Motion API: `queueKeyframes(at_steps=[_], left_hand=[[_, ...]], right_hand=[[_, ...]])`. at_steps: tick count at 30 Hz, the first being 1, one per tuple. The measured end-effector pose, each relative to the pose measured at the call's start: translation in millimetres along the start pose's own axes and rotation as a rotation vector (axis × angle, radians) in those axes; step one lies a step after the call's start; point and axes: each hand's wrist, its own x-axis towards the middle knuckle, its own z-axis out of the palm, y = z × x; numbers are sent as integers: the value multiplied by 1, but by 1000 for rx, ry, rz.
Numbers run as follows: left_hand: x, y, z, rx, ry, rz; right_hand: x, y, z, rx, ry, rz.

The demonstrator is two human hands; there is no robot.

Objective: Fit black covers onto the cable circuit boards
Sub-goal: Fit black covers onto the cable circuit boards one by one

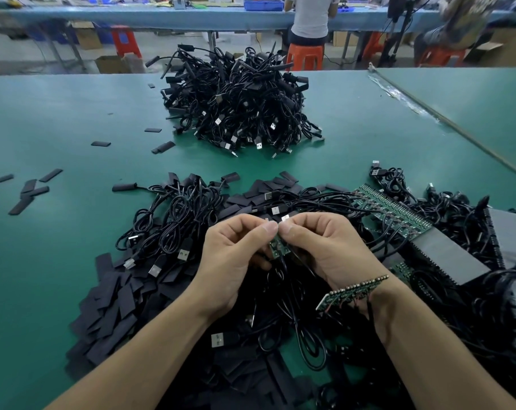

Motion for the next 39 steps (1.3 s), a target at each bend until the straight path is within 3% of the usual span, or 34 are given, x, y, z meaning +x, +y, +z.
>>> queueKeyframes(at_steps=[20, 29, 39], left_hand=[[0, -1, 2, 5, -25, 21], [1, 1, 1, -52, -72, -70], [0, 1, 1, -114, -52, -63]], right_hand=[[-5, -12, 2, 42, -12, 71], [-6, -15, 2, 66, -39, 69], [-3, -21, 3, 108, -87, 185]])
